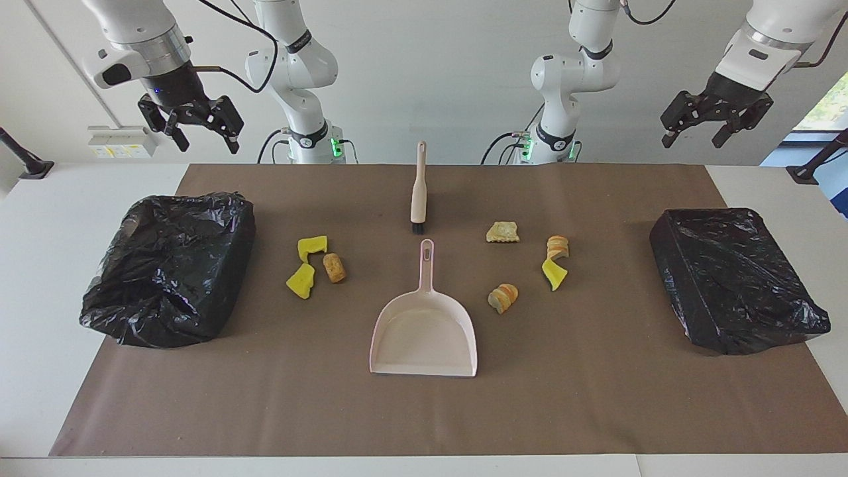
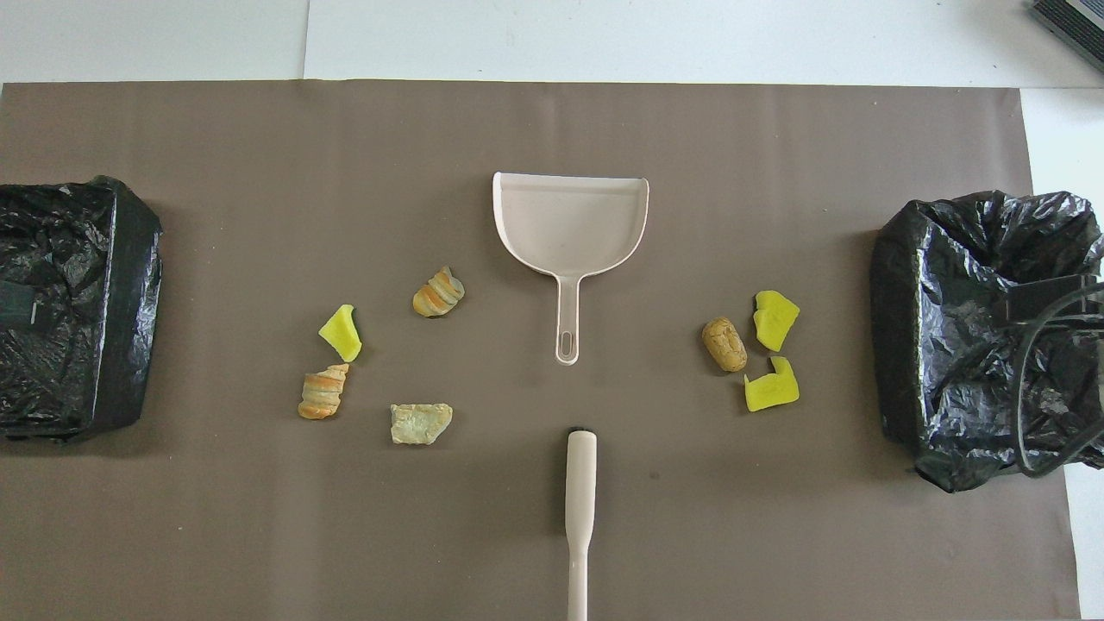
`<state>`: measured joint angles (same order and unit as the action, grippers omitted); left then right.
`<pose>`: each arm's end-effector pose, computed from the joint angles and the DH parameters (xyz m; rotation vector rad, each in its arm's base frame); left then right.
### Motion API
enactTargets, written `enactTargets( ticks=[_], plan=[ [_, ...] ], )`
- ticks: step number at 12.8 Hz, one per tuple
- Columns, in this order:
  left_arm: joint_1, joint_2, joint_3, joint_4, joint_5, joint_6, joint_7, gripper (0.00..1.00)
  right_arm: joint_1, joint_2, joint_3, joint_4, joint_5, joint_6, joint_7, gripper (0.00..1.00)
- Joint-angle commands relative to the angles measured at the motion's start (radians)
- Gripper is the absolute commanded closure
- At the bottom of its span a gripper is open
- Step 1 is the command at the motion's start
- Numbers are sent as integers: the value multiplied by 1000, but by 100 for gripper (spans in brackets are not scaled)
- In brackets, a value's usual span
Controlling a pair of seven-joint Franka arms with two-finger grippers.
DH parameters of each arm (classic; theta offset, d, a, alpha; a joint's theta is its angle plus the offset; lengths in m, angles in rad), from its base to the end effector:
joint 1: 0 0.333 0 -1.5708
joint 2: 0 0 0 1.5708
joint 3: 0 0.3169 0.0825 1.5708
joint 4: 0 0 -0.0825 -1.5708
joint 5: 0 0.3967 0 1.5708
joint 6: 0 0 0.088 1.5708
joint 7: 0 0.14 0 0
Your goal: Sweep and dump trash in bin
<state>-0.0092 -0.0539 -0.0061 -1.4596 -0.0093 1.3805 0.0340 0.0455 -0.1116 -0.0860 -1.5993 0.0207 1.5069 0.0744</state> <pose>0.5274 -0.0096 0.6583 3.1313 -0.0798 -0.0393 0.5256 -0.0209 0.6338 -3.1060 0.1756 -0.0284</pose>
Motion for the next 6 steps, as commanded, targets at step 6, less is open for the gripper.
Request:
enactTargets(
  ticks=[6],
  plan=[
    [12, -17, -6, -15, 0, 15, -11, 0, -9, -20, 3, -27, -31, -5, -56, 0]
  ],
)
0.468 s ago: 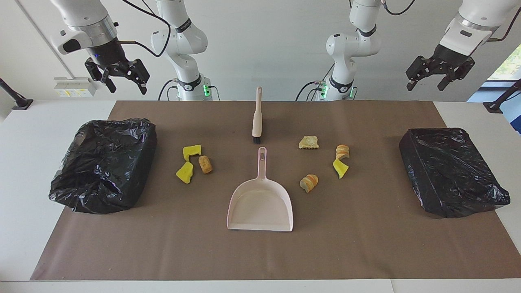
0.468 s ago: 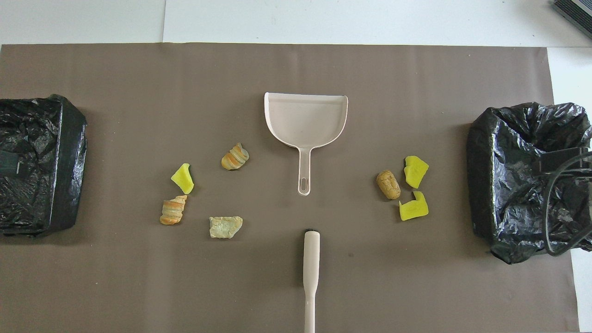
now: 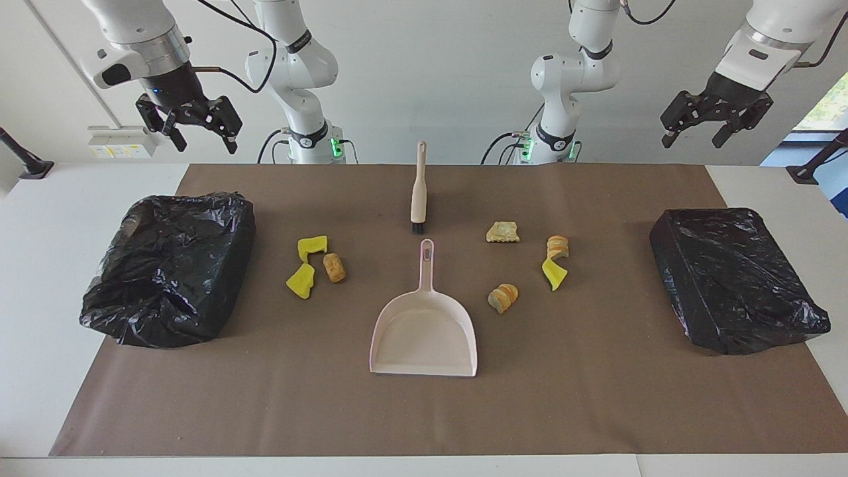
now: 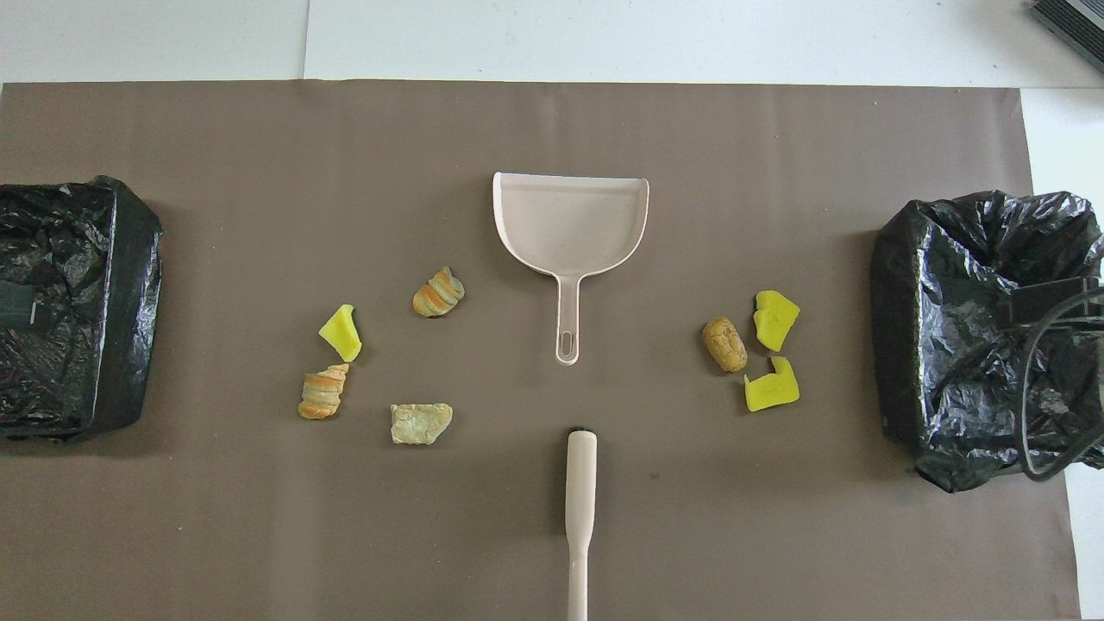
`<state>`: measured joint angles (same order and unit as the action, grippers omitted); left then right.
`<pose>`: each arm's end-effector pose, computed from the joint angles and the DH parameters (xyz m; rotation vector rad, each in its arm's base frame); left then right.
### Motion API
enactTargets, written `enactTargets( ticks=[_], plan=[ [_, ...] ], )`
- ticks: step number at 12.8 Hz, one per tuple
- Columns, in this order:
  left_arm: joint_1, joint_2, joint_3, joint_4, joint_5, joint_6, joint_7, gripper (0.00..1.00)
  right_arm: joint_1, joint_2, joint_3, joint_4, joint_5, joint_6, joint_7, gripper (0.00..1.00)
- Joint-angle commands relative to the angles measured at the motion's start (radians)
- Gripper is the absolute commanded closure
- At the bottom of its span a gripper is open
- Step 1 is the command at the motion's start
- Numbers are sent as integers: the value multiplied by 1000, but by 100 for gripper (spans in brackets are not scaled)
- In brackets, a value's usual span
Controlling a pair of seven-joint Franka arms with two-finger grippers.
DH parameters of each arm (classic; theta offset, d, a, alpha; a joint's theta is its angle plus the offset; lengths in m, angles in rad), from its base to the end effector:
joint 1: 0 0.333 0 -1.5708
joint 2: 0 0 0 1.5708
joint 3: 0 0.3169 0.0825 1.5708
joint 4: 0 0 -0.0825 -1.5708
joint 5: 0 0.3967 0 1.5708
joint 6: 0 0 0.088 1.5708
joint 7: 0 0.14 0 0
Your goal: Sweep and dump trash in bin
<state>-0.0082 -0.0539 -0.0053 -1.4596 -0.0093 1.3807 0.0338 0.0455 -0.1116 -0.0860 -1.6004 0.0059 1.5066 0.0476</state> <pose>0.5275 -0.0086 0.6583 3.1313 -0.0766 -0.0390 0.5254 -0.0230 0.6332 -3.1230 0.1363 -0.0271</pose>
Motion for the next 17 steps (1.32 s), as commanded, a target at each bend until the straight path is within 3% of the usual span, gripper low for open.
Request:
enactTargets(
  ticks=[1, 17],
  plan=[
    [7, -18, -7, -16, 0, 12, -15, 0, -9, -22, 3, -32, -17, -5, -29, 0],
    [-7, -20, -18, -18, -1, 4, -17, 0, -10, -26, 0, -32, -17, -29, -20, 0]
  ],
)
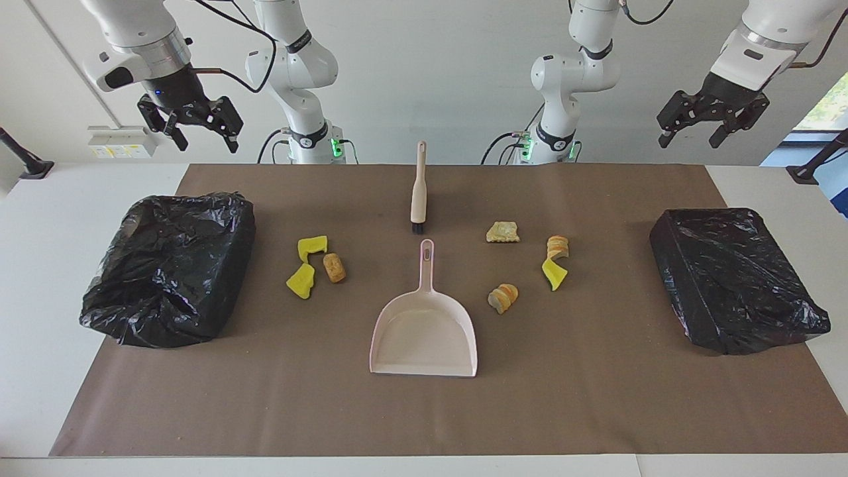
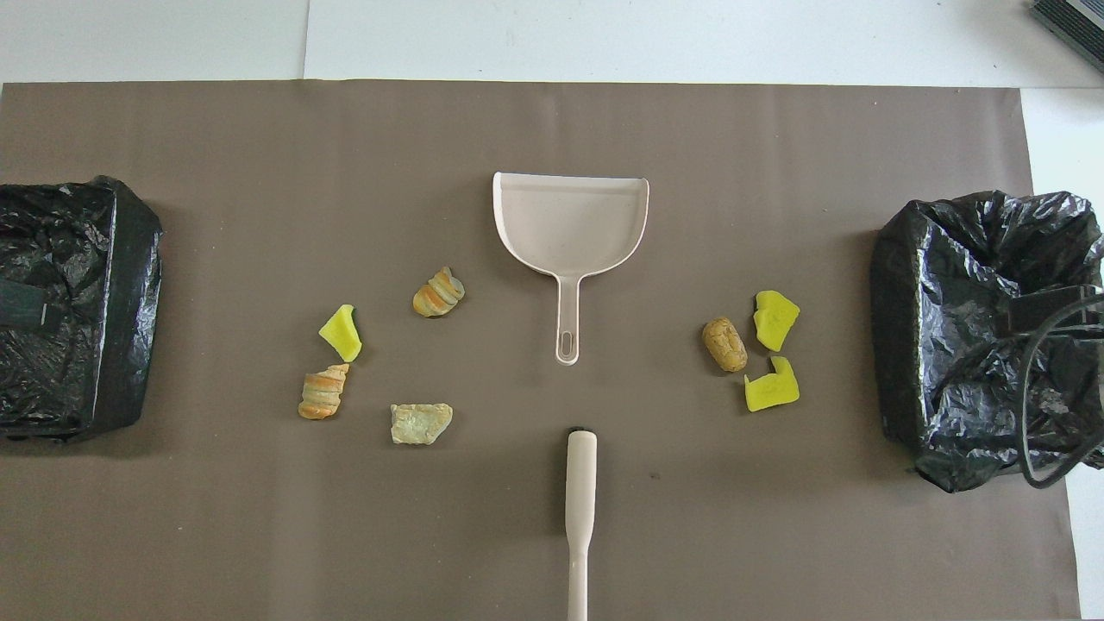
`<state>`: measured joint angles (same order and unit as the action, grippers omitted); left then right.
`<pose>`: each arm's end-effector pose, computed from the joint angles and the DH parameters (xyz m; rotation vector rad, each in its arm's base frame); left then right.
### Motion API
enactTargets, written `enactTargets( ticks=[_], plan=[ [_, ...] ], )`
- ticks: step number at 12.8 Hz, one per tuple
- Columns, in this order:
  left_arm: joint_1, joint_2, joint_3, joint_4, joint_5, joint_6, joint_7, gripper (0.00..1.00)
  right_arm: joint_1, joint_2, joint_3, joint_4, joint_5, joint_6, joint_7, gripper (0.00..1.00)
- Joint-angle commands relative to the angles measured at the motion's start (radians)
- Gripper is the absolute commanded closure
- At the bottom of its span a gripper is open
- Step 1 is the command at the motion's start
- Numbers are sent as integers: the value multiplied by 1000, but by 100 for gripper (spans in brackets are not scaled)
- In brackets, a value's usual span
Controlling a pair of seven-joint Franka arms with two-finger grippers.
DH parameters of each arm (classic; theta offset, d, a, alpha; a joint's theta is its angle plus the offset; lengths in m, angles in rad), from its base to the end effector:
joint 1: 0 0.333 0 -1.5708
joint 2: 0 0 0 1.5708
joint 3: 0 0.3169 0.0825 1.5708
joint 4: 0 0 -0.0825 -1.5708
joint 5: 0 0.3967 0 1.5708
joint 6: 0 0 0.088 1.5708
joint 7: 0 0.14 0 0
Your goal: Sweep and dump trash in bin
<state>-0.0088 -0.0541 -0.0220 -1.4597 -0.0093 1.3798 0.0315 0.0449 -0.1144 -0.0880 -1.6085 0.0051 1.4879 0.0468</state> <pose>0.5270 -0.0180 0.6583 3.1318 -0.1001 -0.0404 0.5217 -0.0244 0.6291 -3.1234 0.1389 0.0104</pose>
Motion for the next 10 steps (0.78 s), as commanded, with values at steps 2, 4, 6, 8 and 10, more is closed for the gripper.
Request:
enactTargets(
  ticks=[2, 4, 6, 8, 10],
  plan=[
    [1, -20, 0, -21, -1, 4, 1, 0, -10, -19, 5, -16, -8, -9, -24, 0],
    [10, -21, 1, -22, -1, 5, 4, 0, -4, -19, 16, -15, 3, -9, -25, 0],
    [10, -21, 1, -22, -1, 4, 4, 0, 0, -19, 16, -14, 4, -9, -25, 0],
    [9, -21, 1, -22, -1, 7, -2, 0, -2, -19, 14, -14, 4, -9, -24, 0],
    [-3, -21, -1, -22, -1, 10, -12, 0, -2, -19, 16, -14, 4, -9, -25, 0]
  ],
)
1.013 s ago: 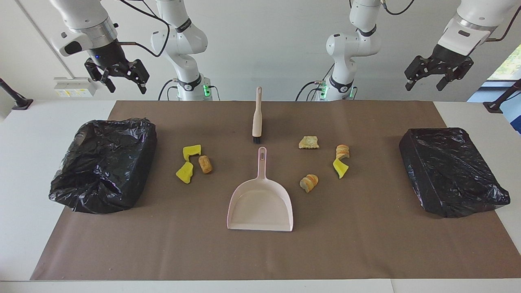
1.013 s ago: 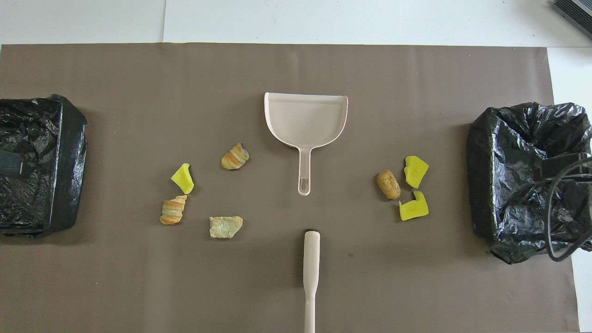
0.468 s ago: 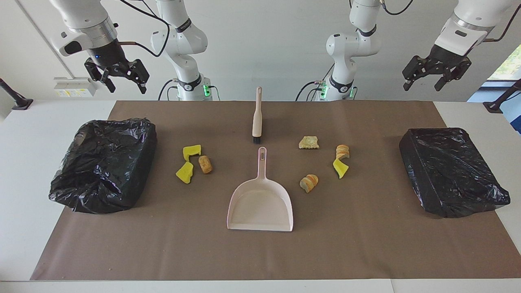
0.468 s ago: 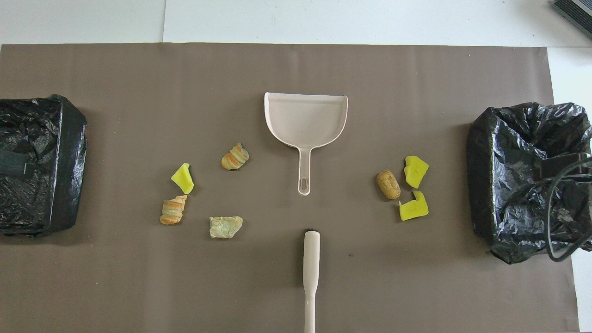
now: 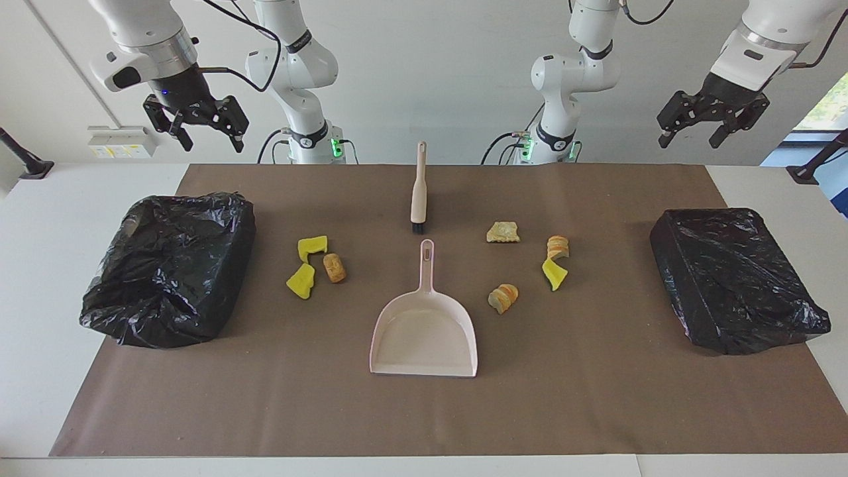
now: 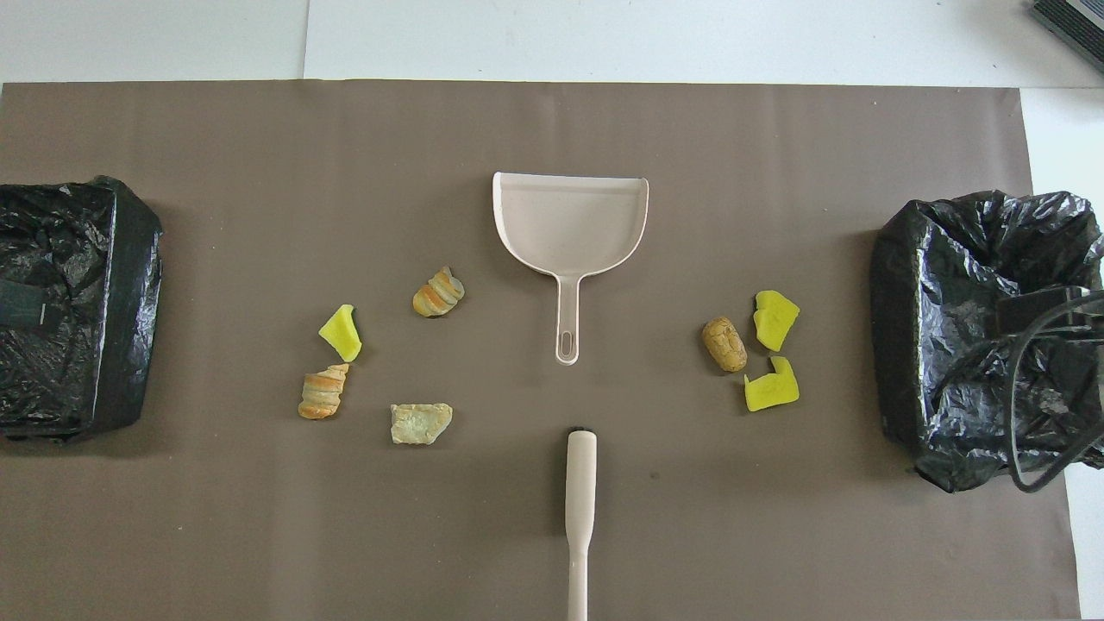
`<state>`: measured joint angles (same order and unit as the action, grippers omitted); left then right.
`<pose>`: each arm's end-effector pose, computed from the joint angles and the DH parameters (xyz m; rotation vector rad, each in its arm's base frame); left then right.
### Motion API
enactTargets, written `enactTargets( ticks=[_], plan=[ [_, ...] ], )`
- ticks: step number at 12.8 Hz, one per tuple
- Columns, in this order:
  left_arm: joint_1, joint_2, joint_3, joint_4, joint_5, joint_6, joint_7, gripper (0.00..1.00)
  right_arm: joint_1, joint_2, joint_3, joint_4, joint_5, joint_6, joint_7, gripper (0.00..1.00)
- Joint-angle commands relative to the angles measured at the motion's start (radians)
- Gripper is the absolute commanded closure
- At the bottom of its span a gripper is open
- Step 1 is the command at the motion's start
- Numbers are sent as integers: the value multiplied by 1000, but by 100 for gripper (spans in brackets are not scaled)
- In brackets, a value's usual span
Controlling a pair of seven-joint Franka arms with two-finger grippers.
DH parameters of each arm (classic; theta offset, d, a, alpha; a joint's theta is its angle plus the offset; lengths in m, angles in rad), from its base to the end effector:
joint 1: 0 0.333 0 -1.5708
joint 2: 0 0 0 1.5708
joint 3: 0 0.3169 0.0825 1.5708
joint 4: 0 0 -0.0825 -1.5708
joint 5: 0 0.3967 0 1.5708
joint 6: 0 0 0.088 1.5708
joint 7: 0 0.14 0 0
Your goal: Sweep and dump trash in bin
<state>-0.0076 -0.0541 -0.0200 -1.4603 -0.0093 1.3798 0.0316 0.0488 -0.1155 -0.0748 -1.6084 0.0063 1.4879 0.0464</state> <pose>0.5271 -0.0163 0.6580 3.1318 -0.0952 -0.0414 0.5217 -0.0149 0.6298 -3.1247 0.1116 0.0086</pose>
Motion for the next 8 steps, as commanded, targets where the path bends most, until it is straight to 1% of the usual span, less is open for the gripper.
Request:
enactTargets(
  ticks=[1, 5, 6, 8],
  plan=[
    [-6, -21, -3, -25, -3, 16, -13, 0, -6, -18, 3, -15, 3, -9, -25, 0],
    [-11, -27, -8, -41, -11, 34, -12, 0, -6, -18, 1, -15, 3, -9, -25, 0],
    [-26, -42, -21, -61, -12, 41, -6, 0, -6, -18, 3, -15, 3, -9, -25, 0],
    [-89, -61, -23, -112, -12, 77, -12, 0, -6, -18, 3, -15, 3, -9, -25, 0]
  ],
)
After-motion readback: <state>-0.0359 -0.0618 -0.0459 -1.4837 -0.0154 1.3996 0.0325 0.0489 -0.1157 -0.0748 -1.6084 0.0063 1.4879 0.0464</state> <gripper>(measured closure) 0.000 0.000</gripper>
